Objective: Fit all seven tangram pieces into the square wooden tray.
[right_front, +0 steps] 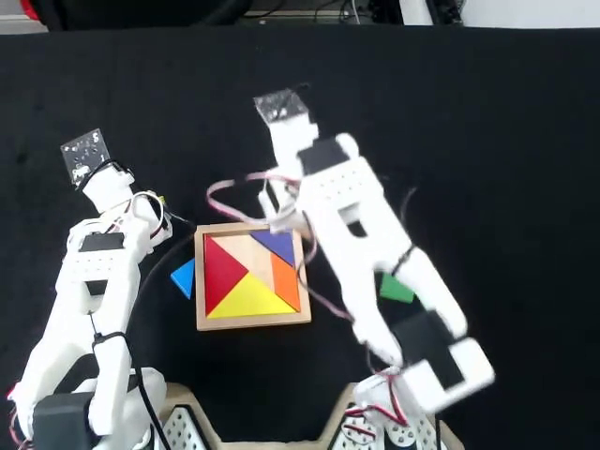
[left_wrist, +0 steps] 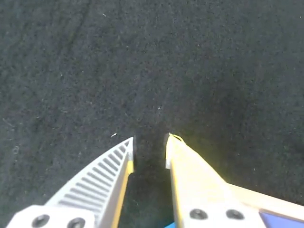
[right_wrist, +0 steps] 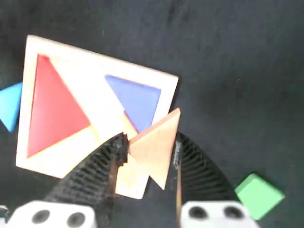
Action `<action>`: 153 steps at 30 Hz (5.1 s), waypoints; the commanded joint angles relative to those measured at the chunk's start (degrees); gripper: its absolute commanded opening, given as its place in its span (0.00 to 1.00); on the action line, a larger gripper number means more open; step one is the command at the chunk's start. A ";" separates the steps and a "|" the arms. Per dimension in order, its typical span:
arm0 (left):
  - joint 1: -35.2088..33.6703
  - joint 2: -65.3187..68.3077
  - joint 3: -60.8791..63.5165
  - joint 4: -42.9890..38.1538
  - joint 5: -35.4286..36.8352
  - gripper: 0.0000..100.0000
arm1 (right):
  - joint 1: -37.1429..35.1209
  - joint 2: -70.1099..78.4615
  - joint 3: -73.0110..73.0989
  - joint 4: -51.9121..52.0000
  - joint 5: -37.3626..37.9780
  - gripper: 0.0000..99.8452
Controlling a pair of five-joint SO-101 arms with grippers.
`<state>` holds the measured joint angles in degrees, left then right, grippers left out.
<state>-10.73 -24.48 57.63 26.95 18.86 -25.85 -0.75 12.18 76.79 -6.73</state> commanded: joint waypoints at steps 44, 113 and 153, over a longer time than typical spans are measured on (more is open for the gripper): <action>0.75 -0.44 -0.31 -1.14 0.18 0.13 | -14.59 4.35 9.19 -10.55 -19.87 0.19; 0.66 -0.44 -0.31 -1.14 0.18 0.13 | -7.30 18.77 -5.41 -11.69 0.53 0.01; 4.53 0.44 -13.67 31.03 -17.23 0.13 | 22.07 -19.03 27.12 -20.57 0.62 0.08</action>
<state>-10.55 -24.48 48.40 50.42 10.15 -6.59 -18.77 38.90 57.80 -6.64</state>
